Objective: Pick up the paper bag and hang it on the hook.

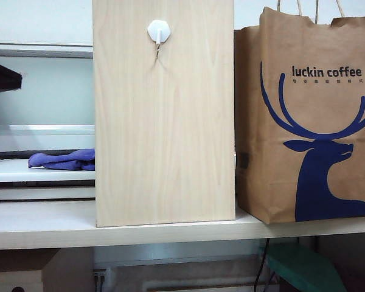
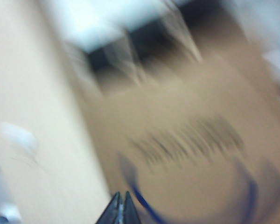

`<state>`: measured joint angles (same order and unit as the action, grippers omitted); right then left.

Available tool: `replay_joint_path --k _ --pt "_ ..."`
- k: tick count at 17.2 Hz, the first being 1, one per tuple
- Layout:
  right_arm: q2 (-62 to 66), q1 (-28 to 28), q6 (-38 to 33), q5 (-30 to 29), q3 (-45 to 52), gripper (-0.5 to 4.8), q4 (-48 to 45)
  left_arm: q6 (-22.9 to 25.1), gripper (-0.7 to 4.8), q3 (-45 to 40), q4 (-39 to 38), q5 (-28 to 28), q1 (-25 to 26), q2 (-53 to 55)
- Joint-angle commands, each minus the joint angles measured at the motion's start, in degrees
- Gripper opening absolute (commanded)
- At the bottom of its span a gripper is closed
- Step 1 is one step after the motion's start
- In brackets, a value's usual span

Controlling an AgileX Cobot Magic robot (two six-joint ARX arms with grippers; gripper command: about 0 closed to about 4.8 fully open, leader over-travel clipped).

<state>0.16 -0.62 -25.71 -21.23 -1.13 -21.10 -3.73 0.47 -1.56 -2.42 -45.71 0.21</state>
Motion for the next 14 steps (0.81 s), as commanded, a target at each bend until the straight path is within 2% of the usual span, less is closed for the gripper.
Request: replay_joint_path --k 1,2,3,5,7,10,14 --pt "1.7 0.0 1.9 4.8 -5.7 0.07 -2.2 0.1 -0.06 0.1 0.3 -0.4 0.0 0.0" --pt "4.7 0.0 4.9 4.6 -8.2 0.63 -2.6 0.1 -0.06 0.1 0.3 -0.4 0.0 0.0" --pt "8.8 0.0 6.8 4.0 -11.1 1.42 -3.2 0.1 -0.06 0.1 0.3 -0.4 0.0 0.0" --pt "19.8 0.0 8.8 -0.1 -18.2 2.54 -3.3 0.1 -0.06 0.1 0.3 -0.4 0.0 0.0" --pt "32.2 -0.8 9.7 -2.6 -25.4 4.22 -5.2 0.1 -0.06 0.1 0.3 -0.4 0.0 0.0" --pt "48.6 -5.4 11.6 -3.1 -35.0 4.23 -9.4 0.1 -0.06 0.1 0.4 -0.4 0.0 0.0" --pt "62.3 -10.8 14.9 -2.9 -43.7 4.23 -9.1 0.1 -0.06 0.1 0.4 -0.3 0.1 0.0"
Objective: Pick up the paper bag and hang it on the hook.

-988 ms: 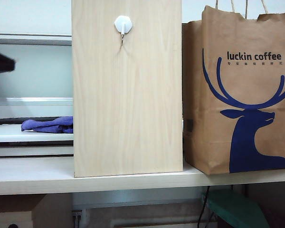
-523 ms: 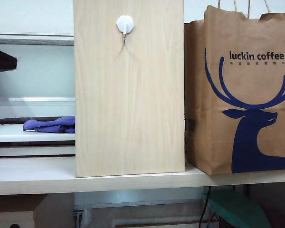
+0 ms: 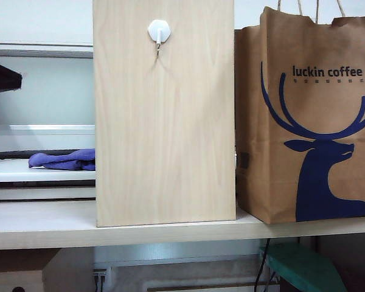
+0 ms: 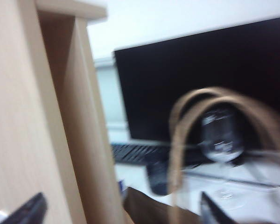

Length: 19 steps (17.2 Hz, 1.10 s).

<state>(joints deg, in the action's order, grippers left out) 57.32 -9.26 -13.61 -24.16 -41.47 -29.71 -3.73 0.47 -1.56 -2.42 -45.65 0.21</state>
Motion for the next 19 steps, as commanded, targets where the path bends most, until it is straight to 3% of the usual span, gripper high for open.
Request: replay_joint_path --k 1,5,9,10,11,15,19 --pt "7.3 -2.7 3.6 0.3 -4.5 4.23 -0.5 0.1 -0.06 0.1 0.3 -0.3 0.0 0.0" --pt "8.1 -2.6 3.6 0.9 -4.9 4.23 1.7 0.1 -0.06 0.1 0.3 -0.2 0.0 0.0" --pt "8.3 -2.6 5.1 6.2 -4.9 3.97 4.4 0.1 -0.06 0.1 0.3 -0.2 0.0 0.0" --pt "8.5 -2.7 5.1 6.0 -4.9 2.25 4.9 0.1 -0.05 0.1 0.3 -0.2 0.0 0.0" --pt "8.5 -2.7 5.0 4.0 -4.9 -0.03 5.0 0.1 -0.06 0.1 0.3 -0.2 0.0 0.0" --pt "4.1 -2.7 1.6 1.9 -5.2 -0.03 7.7 0.1 -0.06 0.1 0.3 -0.2 0.0 0.0" --pt "-7.9 -2.7 1.5 0.6 -5.2 -0.03 19.9 0.1 -0.06 0.1 0.3 -0.2 0.0 0.0"
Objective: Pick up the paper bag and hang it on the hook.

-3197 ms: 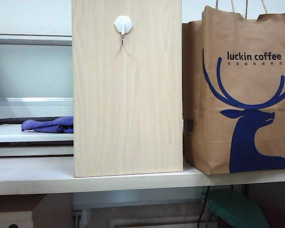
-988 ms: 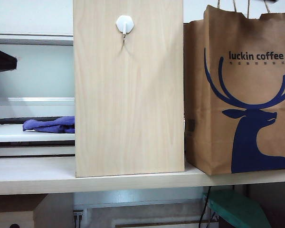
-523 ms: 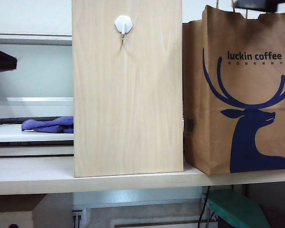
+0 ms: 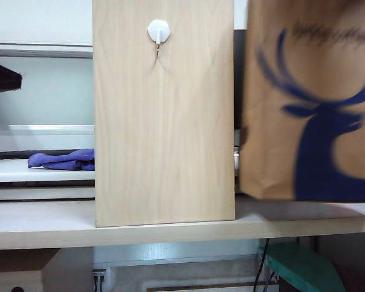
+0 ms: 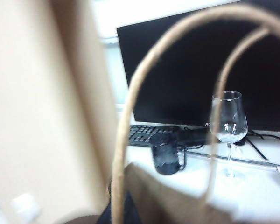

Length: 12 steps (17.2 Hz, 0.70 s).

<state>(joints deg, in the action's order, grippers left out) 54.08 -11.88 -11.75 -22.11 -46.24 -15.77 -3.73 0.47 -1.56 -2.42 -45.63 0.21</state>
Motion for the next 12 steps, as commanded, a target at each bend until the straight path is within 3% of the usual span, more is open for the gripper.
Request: replay_joint_path --k 1,4,6,9,12 --pt "-9.5 -0.2 -2.4 -4.1 -0.4 -0.03 11.6 0.1 -0.06 0.1 0.3 -0.2 0.0 0.0" --pt "-12.3 -2.0 -4.8 -9.1 -0.4 -0.03 16.9 0.1 -0.06 0.1 0.3 -0.2 0.0 0.0" --pt "-11.2 -8.3 -4.7 -9.1 -0.4 -0.03 18.5 0.1 -0.06 0.1 0.3 -0.2 0.0 0.0" --pt "-5.9 -20.2 -4.5 -3.1 -0.4 -0.03 16.0 0.1 -0.06 0.1 0.3 -0.2 0.0 0.0" --pt "1.9 -28.5 -4.4 -0.5 -0.4 -0.03 10.4 0.1 -0.06 0.1 0.3 -0.2 0.4 0.0"
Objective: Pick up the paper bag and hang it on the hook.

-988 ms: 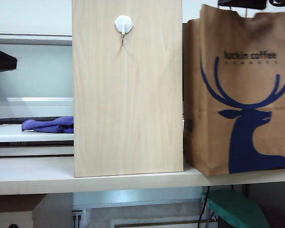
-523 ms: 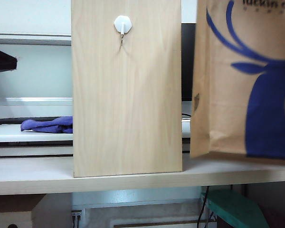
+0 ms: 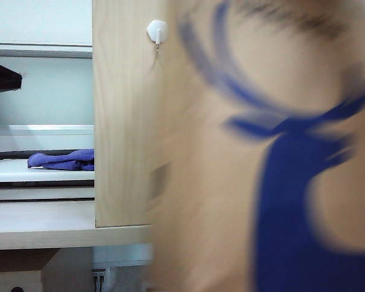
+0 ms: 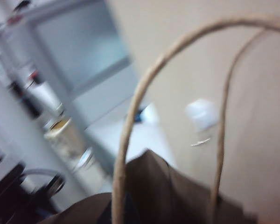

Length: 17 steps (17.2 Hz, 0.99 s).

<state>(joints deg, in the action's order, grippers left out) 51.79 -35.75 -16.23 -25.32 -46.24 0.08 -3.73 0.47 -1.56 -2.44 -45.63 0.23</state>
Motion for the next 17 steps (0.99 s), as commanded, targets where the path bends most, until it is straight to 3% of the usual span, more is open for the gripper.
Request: replay_joint_path --k 1,2,12,17 --pt "6.7 -7.1 0.3 6.1 -0.4 -0.03 -7.5 0.1 -0.06 0.1 0.4 -0.2 0.4 0.0" --pt "10.3 -9.2 0.4 9.1 -0.4 -0.03 -10.3 0.1 -0.06 0.1 0.3 -0.2 0.3 0.0" --pt "30.9 -10.2 -2.3 10.2 -0.8 -0.03 -27.4 0.1 -0.06 0.1 0.3 -0.2 0.3 0.0" --pt "37.2 -9.5 -2.7 10.4 -4.9 -0.03 -27.3 0.1 -0.06 0.1 0.3 -0.2 0.3 0.0"
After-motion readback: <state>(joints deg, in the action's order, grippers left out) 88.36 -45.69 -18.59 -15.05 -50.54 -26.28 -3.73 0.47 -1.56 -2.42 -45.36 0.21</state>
